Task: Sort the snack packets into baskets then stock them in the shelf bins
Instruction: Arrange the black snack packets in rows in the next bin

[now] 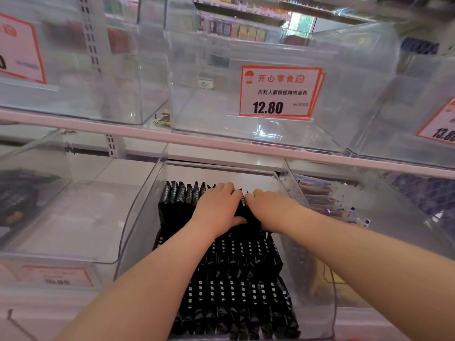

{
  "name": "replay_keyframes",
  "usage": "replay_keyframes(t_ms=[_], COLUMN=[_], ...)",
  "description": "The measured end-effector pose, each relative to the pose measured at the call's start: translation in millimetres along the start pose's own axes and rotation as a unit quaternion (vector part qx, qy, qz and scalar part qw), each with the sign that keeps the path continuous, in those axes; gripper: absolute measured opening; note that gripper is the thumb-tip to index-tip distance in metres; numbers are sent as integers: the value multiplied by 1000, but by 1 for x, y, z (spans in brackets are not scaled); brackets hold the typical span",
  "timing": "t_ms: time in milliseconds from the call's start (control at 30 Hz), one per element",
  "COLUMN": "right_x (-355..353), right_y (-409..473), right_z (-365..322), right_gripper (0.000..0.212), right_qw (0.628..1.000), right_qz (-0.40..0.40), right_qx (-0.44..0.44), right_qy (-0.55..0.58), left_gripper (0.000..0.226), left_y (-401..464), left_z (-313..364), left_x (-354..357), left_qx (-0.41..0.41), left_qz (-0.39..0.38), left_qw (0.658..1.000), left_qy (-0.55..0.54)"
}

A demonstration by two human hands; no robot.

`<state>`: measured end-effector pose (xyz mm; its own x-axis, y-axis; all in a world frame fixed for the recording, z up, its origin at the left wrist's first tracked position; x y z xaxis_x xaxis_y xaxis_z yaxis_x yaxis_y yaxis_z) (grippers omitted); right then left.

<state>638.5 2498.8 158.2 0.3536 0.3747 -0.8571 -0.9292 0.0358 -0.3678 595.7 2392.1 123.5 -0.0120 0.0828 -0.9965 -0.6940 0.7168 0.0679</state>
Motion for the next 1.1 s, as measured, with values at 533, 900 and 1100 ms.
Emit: replay_keyframes(t_ms=[533,900,1100], right_x=[-6,-10,-19], right_y=[9,7,-8], right_z=[-46,-16,9], right_gripper=[46,68,30], right_qw=[991,977,998], right_qz=[81,2,-59], right_qx=[-21,-41,14], right_qy=[107,211,24], left_gripper=[69,64,75], left_y=[-21,-18,-11], left_z=[-30,-32,-13], left_x=[-29,-13,-24], left_qx=[-131,-117,-38], left_qz=[-173,-109,-93], left_qw=[976,987,995], left_qy=[19,25,8])
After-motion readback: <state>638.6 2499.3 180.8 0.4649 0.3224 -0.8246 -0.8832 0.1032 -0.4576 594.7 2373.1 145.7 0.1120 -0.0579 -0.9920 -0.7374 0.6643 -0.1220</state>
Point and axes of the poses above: each hand's wrist, its own y-axis towards the middle knuckle, its own x-axis out of the palm, z = x × y, the point moved 2 cm from there along y, towards the middle knuckle, and after that the axes turned 12 degrees about -z, right-handed, at the moved point
